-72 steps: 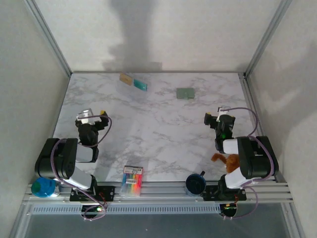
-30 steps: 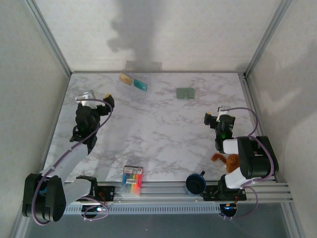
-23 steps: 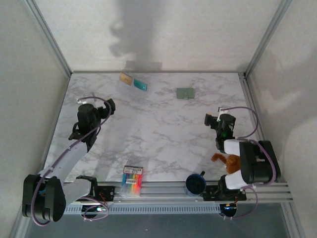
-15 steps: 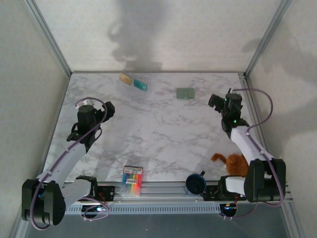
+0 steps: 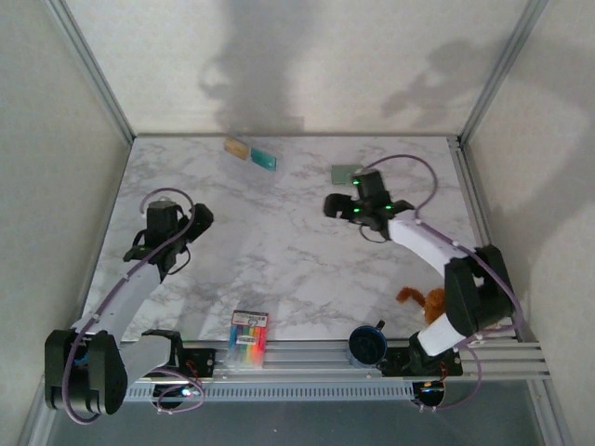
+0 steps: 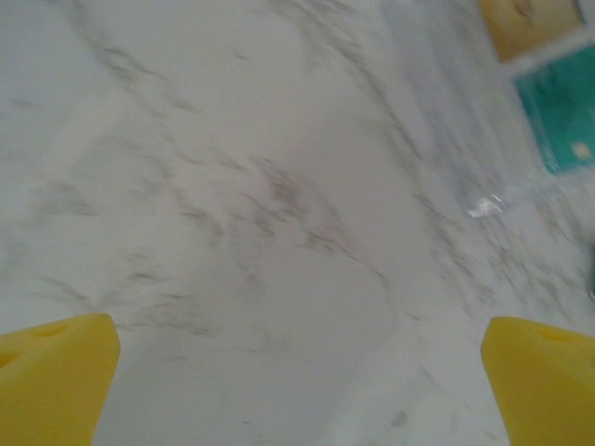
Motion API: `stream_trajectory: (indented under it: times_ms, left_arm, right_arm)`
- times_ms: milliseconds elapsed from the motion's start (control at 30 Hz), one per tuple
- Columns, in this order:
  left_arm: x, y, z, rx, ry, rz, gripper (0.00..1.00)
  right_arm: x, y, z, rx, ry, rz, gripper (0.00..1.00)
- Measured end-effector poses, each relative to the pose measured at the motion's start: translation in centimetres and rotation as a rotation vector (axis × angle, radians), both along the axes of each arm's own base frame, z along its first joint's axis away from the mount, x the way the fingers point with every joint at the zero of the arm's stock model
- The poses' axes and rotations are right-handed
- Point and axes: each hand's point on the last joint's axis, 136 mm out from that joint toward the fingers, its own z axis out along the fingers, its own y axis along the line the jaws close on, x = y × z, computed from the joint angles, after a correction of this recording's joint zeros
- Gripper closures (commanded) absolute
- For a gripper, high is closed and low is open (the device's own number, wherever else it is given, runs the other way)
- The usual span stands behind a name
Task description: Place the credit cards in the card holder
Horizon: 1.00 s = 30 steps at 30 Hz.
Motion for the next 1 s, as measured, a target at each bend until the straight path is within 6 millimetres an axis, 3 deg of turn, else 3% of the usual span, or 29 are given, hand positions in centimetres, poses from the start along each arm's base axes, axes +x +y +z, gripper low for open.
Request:
stream_trajectory:
  times_ms: [167,300,467,667,833,1000]
  left_arm:
    - [-1.2,2.6,-0.5,-0.011,0.012,0.09,0.0]
    - [-1.3,2.9,-1.0,-0.033,0.028,0.097,0.0]
    - [-1.5,3.1,-1.7,-0.066,0.053,0.095,0.0]
    - [-1.4,2.0,-1.7,-0.112,0.054,0.043,0.0]
    - [-1.4,1.0,-1.6,-0.146,0.052,-0.002,0.0]
    - [-1.7,-0.1,-2.1,-0.188,0.062,-0.045,0.0]
  right_arm:
    - [-0.1,9.0,-1.0,0.032,-0.04,0.168,0.14]
    - [1.5,12.8,-2.7,0.062,-0.046,0.204,0.16]
    - [3.7,15.0,-3.8,0.091,-0.052,0.196,0.17]
    - [6.1,17.0,-2.9,0.107,-0.096,0.209,0.17]
    - [7.3,17.4,-0.8,0.111,-0.129,0.218,0.16]
    - [9.0,16.6,0.4,0.13,-0.128,0.197,0.19]
